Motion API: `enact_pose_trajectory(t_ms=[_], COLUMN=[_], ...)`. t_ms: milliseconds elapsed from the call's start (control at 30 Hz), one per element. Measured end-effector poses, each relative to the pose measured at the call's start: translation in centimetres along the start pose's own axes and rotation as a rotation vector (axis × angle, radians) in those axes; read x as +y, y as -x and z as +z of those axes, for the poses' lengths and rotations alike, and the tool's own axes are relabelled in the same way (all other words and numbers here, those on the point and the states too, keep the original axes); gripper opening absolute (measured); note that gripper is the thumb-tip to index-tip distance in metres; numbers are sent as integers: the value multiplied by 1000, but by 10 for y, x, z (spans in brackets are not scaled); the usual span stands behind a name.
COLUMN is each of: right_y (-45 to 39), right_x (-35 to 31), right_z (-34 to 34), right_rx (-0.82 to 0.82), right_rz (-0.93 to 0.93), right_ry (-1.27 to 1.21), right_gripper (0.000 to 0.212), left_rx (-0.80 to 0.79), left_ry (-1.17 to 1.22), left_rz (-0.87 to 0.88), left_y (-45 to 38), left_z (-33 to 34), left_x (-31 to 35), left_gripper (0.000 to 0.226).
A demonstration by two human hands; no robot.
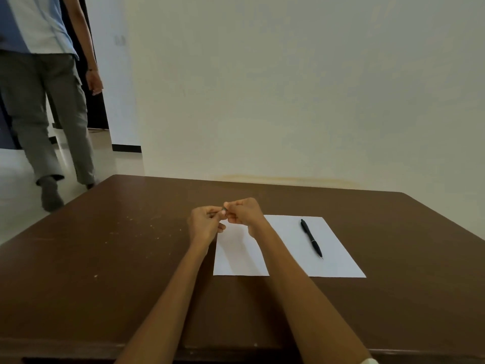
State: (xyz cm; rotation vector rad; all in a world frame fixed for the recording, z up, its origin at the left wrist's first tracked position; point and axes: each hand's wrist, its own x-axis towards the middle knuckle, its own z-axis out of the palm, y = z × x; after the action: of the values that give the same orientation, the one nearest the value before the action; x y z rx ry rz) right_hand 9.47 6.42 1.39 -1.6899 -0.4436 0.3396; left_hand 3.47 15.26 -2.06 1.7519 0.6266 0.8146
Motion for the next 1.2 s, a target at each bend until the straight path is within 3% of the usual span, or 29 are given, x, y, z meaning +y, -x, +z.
enact_pose_trajectory(t_ms=[167, 333, 467, 667, 833, 933, 1033, 1200], right_y=[0, -9, -13, -15, -17, -11, -1, 10], right_x=[4, 19, 23, 30, 10, -10, -19, -12], right_z=[0, 13, 23, 25, 12, 1, -1, -4], right_rx=[55, 39, 16, 57, 76, -54, -219, -164], right_rz=[-36, -114, -132, -179, -262, -356, -465, -560], right_ry=[37, 595, 762, 774, 629, 565, 683, 796], right_gripper=[23, 24, 25, 24, 21, 16, 17, 19], left_rx=[76, 104, 105, 110, 71, 56, 41, -31], left_ry=[128, 383, 442, 531, 640, 696, 813, 1011], left_rz=[-36, -129, -156, -242, -334, -357, -392, -457], left_y=[2, 0, -2, -1, 2, 4, 5, 8], left_z=[0, -6, -7, -10, -12, -13, -12, -2], left_x=[2, 0, 0, -3, 1, 5, 8, 15], left_gripper=[20, 15, 20, 25, 26, 26, 27, 33])
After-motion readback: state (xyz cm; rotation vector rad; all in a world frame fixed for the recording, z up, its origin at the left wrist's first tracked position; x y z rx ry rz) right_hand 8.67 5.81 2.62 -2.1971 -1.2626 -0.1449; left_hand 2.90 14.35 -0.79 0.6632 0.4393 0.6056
